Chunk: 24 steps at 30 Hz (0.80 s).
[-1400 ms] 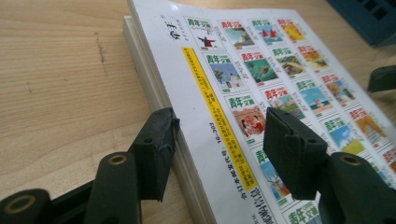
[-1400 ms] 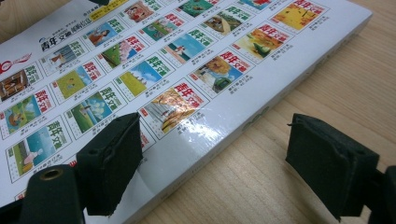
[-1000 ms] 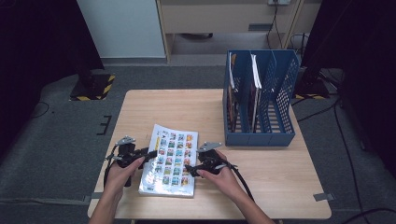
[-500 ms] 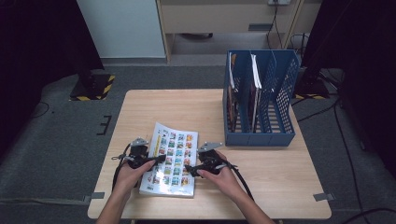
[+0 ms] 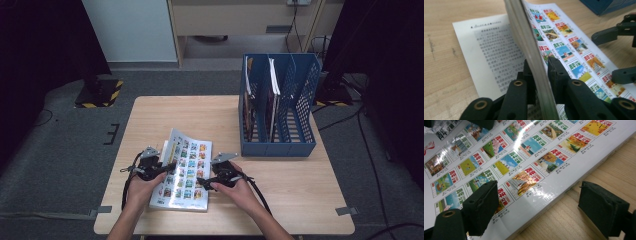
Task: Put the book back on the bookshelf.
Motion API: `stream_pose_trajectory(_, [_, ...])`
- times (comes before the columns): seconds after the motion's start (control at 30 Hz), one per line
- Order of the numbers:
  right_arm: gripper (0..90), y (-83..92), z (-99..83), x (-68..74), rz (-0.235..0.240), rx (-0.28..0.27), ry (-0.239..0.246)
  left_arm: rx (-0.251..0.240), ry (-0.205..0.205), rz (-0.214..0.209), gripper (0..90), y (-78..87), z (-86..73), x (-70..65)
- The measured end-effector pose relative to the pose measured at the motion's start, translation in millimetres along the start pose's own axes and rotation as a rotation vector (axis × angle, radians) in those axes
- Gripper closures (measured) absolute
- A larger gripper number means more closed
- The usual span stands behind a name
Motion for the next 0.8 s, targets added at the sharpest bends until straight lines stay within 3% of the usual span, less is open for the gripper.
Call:
stream_pose_trajectory(0.13, [15.4, 0.4, -0.9, -1.0, 0.01, 0.008, -0.017, -0.058, -0.055, -0.009, 81.6, 7.4, 3.9, -10.1])
stream_pose_trajectory(0.27, [13.9, 0.7, -1.2, -2.3, 0.019, 0.008, -0.016, -0.085, -0.114, -0.011, 83.1, 15.1, 8.7, -18.4])
stream_pose_trajectory(0.47, [12.0, 2.5, -0.3, -4.1, 0.052, -0.005, -0.046, -0.132, -0.11, -0.038, 83.4, 26.1, 12.0, -23.1])
stream_pose_trajectory(0.8, [10.7, 0.6, 0.0, -0.3, 0.124, -0.016, -0.051, -0.159, -0.087, -0.063, 83.5, 32.7, 13.7, -25.7])
Point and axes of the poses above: each handheld gripper's, and its own axes: y roughly backward along the jaws, z roughly out of its top, x roughly to its left, the point moved 3 cm from there along -y, roughly forward along the jaws, and after that the axes turned 7 degrees about y, right-handed, at the moved point
